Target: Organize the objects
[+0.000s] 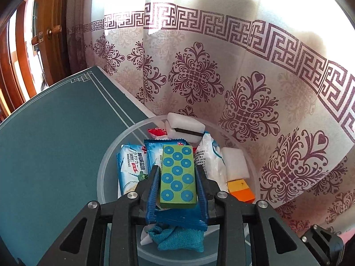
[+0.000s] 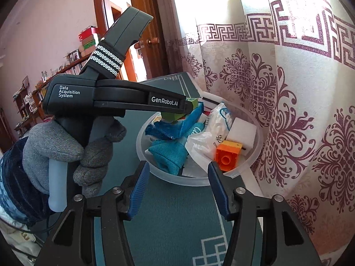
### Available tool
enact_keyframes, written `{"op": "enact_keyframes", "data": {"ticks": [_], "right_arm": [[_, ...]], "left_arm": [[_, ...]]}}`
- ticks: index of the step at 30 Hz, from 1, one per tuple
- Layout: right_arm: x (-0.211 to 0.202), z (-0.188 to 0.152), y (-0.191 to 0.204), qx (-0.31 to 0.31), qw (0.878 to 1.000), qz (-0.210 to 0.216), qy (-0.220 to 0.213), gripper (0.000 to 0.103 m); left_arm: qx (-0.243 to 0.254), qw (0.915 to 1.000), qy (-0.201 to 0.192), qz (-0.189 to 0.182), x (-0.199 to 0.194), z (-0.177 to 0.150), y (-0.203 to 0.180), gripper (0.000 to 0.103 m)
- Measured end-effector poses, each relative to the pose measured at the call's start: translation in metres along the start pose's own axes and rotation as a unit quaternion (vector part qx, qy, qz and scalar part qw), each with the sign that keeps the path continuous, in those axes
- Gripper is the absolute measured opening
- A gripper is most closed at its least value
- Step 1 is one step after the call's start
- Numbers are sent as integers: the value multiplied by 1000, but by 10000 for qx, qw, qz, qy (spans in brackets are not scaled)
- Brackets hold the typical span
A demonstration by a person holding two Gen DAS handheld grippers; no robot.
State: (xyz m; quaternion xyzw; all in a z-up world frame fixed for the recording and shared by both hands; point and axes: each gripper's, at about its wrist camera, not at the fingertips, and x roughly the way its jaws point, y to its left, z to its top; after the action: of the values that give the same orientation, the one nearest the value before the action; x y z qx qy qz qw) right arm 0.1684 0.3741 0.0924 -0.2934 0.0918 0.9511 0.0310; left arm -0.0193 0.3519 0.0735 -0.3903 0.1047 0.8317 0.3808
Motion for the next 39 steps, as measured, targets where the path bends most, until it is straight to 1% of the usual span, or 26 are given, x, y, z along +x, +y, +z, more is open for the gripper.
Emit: {"op": "enact_keyframes", "data": {"ticks": [1, 2, 3, 7, 9, 11, 13, 14, 15, 17, 19, 22, 24, 28, 30, 34, 39], "right_arm": [[0, -1, 0, 0, 10000, 2, 13, 56], [1, -1, 0, 7, 10000, 3, 26, 56], [2, -1, 0, 17, 10000, 1, 38, 56], [3, -3, -2, 54, 10000, -37, 61, 56], [3, -3, -2, 63, 9999, -48, 77, 57], [4, -3, -2, 70, 9999, -71, 79, 58], [5, -3, -3, 100, 9999, -100, 82, 66], [5, -4, -3, 126, 9998, -120, 81, 67], [5, -4, -5, 157, 9997, -137, 83, 70], [5, -3, -6, 217, 9996, -161, 83, 74], [3, -2, -8, 271, 9995, -180, 61, 82], [1, -2, -7, 263, 9994, -212, 42, 88], [2, -3, -5, 219, 9993, -295, 66, 91], [9, -7, -3, 116, 9982, -520, 277, 93], [11, -8, -2, 64, 9977, -591, 330, 93], [11, -8, -4, -4, 9966, -786, 263, 93], [10, -8, -10, -12, 9946, -1018, 191, 93]], "left_arm": [[-28, 10000, -21, 24, -1, -1, 2, 49], [-46, 10000, -61, 58, -3, -1, 4, 61], [-63, 9999, -105, 74, -5, -2, 5, 69], [-111, 9997, -212, 56, -17, -3, 11, 75], [-116, 9994, -294, 138, -26, -5, 14, 84], [-133, 9985, -420, 313, -35, -7, 18, 91], [-146, 9967, -573, 554, -45, -11, 21, 97], [-145, 9954, -642, 692, -50, -14, 22, 101], [-143, 9940, -712, 814, -55, -16, 23, 103], [-114, 9919, -781, 999, -62, -21, 23, 103], [-32, 9903, -783, 1145, -66, -26, 21, 103], [97, 9880, -776, 1334, -70, -35, 16, 103], [125, 9880, -748, 1346, -72, -40, 14, 103], [79, 9892, -722, 1277, -78, -47, 11, 103], [117, 9886, -738, 1308, -81, -50, 7, 103], [249, 9855, -810, 1472, -85, -56, 0, 103], [283, 9857, -794, 1458, -87, -62, -4, 103]]}}
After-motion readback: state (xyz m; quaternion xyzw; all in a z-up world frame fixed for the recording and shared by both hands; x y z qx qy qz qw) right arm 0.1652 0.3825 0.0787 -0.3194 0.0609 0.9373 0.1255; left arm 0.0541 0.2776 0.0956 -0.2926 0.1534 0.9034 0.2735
